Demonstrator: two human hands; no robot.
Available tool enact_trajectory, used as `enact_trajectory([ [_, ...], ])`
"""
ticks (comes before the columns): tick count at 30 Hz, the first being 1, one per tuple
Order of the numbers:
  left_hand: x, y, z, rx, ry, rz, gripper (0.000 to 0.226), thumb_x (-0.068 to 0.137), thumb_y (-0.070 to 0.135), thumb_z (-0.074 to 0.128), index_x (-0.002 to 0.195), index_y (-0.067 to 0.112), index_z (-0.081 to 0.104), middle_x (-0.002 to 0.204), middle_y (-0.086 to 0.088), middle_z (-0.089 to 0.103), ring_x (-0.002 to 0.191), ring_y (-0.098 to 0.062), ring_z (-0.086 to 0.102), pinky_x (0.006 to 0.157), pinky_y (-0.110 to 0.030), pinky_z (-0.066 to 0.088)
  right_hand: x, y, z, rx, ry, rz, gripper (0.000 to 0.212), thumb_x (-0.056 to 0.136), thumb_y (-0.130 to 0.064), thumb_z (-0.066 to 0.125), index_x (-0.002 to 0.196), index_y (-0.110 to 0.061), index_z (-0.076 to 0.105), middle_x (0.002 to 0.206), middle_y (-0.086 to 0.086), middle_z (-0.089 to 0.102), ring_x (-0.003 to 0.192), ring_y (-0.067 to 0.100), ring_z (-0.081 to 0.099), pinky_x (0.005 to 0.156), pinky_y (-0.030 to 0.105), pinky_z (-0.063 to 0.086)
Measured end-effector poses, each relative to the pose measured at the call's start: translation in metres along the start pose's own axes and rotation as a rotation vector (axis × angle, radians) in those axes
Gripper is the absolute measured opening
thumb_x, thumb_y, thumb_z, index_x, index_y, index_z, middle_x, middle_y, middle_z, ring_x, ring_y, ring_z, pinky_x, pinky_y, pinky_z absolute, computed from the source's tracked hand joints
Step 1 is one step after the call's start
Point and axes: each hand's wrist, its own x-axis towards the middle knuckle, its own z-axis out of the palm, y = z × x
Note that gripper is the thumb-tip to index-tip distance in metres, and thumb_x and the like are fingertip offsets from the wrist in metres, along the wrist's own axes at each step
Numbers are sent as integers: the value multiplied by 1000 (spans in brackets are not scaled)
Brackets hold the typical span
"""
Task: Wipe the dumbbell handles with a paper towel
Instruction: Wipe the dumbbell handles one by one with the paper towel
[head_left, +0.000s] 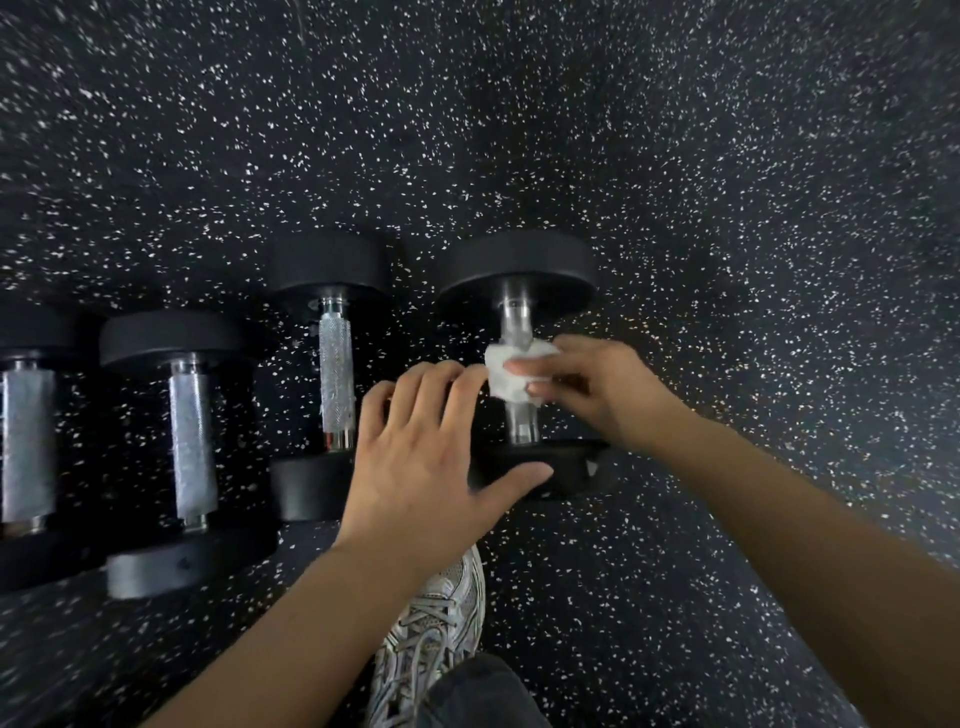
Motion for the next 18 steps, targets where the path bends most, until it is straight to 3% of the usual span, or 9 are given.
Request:
enact_trajectory([
  [2, -3, -12, -2, -4, -8, -25, 94, 83, 91, 34, 145, 21, 43, 144, -1, 50, 139, -25, 39, 119, -47, 22, -3, -5, -3, 6, -174, -28, 35, 91, -45, 64, 126, -46, 66, 93, -17, 58, 81, 2, 56, 79, 26, 46],
  [4, -6, -25, -5, 5, -22, -53, 99, 80, 95, 32, 147, 22, 41, 146, -1, 49, 142, -25, 38, 121, -50, 22, 2, -11, -5, -83, -226, -52, 36, 91, -49, 61, 127, -47, 65, 94, -18, 59, 84, 0, 57, 80, 26, 46],
  [7, -10, -43, -8, 20, -34, -85, 102, 78, 97, 32, 148, 23, 40, 147, -1, 47, 143, -26, 37, 122, -53, 23, 17, -20, -2, -155, -42, -75, 38, 94, -51, 55, 130, -43, 63, 100, -20, 60, 84, 4, 58, 84, 33, 53],
  [9, -14, -53, -11, 27, -43, -116, 103, 77, 97, 31, 148, 24, 40, 149, -1, 46, 144, -24, 35, 122, -50, 21, 26, -22, 4, -120, 120, -62, 37, 95, -48, 55, 130, -40, 64, 101, -11, 66, 82, 9, 60, 80, 38, 55],
  [11, -17, -60, -12, 33, -45, -131, 103, 76, 97, 30, 148, 24, 40, 150, -1, 46, 143, -23, 34, 121, -48, 19, 28, -25, 9, -112, 172, -41, 37, 96, -47, 54, 131, -40, 64, 102, -3, 69, 83, 15, 64, 80, 41, 55],
  [13, -18, -64, -11, 34, -39, -121, 102, 76, 97, 32, 148, 24, 41, 149, -2, 47, 143, -23, 34, 121, -46, 19, 24, -26, 10, -120, 87, -40, 39, 94, -49, 54, 132, -42, 63, 108, -3, 69, 91, 13, 64, 87, 42, 55],
  [16, -17, -67, -10, 20, -21, -115, 104, 74, 98, 33, 147, 23, 42, 148, -2, 48, 142, -22, 35, 121, -47, 19, 13, -32, 4, -141, -182, -56, 42, 91, -55, 52, 132, -50, 59, 117, -10, 67, 100, 5, 59, 96, 38, 52],
  [18, -16, -68, -9, 6, -6, -110, 105, 74, 98, 33, 147, 23, 42, 147, -1, 49, 142, -23, 36, 121, -48, 21, 13, -36, 1, -217, -247, -69, 42, 90, -59, 51, 131, -55, 57, 122, -11, 67, 108, 10, 62, 100, 37, 50],
])
